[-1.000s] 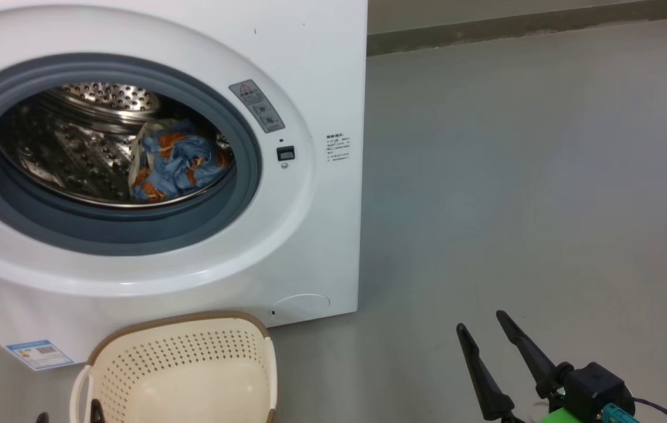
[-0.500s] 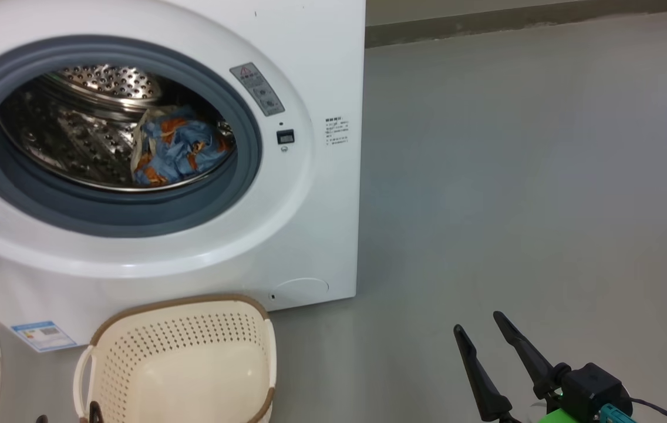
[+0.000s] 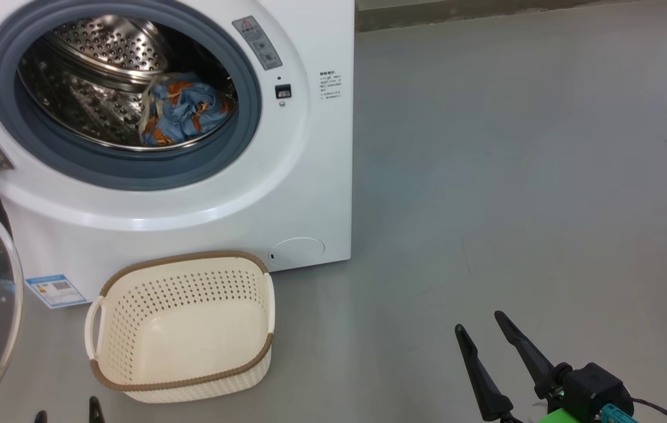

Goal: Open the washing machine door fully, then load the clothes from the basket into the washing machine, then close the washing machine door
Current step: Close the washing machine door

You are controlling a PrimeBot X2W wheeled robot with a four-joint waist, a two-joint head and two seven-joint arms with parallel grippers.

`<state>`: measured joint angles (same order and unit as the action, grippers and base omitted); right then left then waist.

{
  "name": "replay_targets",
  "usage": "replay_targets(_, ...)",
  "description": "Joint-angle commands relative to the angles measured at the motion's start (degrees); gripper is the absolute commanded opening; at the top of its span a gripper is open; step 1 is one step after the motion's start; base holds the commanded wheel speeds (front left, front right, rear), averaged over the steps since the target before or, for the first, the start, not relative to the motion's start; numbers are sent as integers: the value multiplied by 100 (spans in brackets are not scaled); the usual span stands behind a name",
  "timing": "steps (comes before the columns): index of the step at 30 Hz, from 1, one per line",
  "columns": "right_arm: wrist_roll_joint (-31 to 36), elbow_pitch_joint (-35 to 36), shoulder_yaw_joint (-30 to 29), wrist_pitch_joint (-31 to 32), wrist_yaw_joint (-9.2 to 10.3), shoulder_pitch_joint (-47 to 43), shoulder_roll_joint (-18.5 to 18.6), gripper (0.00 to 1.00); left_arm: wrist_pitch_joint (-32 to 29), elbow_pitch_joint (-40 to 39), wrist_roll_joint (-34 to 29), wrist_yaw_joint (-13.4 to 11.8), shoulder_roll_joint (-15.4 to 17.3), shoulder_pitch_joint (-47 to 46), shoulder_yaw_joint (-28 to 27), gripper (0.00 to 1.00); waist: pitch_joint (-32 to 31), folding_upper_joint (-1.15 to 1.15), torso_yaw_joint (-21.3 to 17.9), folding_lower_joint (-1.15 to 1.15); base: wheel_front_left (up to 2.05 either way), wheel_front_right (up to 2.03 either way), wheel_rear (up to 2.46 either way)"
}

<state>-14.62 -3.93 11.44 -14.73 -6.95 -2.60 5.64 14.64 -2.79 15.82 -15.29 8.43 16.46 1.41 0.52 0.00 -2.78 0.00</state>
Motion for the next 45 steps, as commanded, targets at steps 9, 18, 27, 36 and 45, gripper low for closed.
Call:
replay_targets(9, -32, 142, 101, -27, -54, 123, 44, 100, 36, -80, -106, 125, -20, -304, -227, 100, 5, 0, 20, 0, -20, 20, 0)
replay_targets(18, -21, 141, 104, -27, -54, 123, 42, 100, 36, -56, -141, 163, -106, -299, -234, 100, 17, 0, 66, 0, 0, 0, 0)
replay_targets(27, -11, 139, 118, -27, -54, 150, 57, 100, 36, -64, -194, 210, -167, -319, -270, 100, 42, 0, 189, 0, 0, 0, 0)
replay_targets(36, -11, 128, 125, -27, -54, 145, 72, 100, 36, -111, -242, 213, -262, -328, -329, 100, 48, 0, 537, 0, 0, 0, 0)
replay_targets(45, -24, 96, 183, -27, -54, 110, 115, 100, 36, -76, -296, 229, -343, -233, -372, 100, -37, 0, 1085, 0, 0, 0, 0)
